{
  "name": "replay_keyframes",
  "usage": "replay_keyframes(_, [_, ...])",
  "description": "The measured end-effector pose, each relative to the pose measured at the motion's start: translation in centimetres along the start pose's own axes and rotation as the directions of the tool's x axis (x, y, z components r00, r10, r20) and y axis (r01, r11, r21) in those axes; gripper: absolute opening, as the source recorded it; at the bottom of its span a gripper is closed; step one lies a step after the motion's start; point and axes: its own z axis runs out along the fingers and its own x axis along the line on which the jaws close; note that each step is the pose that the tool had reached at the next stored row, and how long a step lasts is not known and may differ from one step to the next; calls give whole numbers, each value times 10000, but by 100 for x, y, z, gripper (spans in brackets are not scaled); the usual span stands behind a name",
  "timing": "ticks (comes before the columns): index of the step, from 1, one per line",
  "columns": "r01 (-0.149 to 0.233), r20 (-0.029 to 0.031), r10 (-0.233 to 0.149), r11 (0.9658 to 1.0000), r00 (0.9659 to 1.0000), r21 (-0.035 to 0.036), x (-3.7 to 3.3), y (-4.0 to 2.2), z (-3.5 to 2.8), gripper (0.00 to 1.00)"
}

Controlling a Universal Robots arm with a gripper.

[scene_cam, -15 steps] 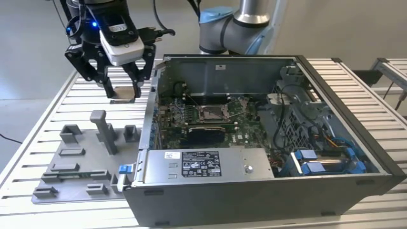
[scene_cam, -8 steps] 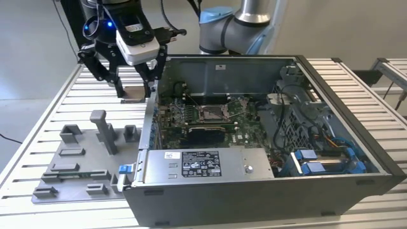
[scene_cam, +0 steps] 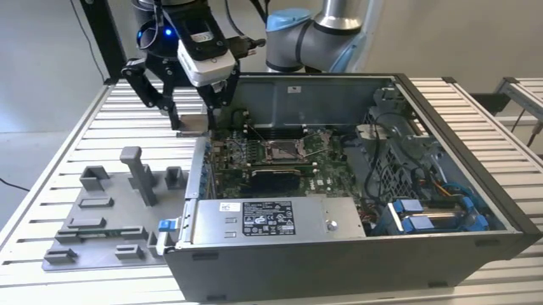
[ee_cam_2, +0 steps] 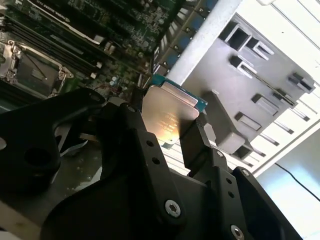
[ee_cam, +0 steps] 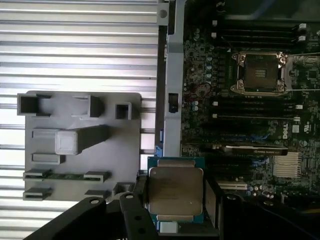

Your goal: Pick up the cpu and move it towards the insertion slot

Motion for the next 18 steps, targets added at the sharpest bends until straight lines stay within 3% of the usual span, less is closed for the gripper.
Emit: replay_keyframes(18, [0,0,0,10000,10000,0,-642,-6,-2,0])
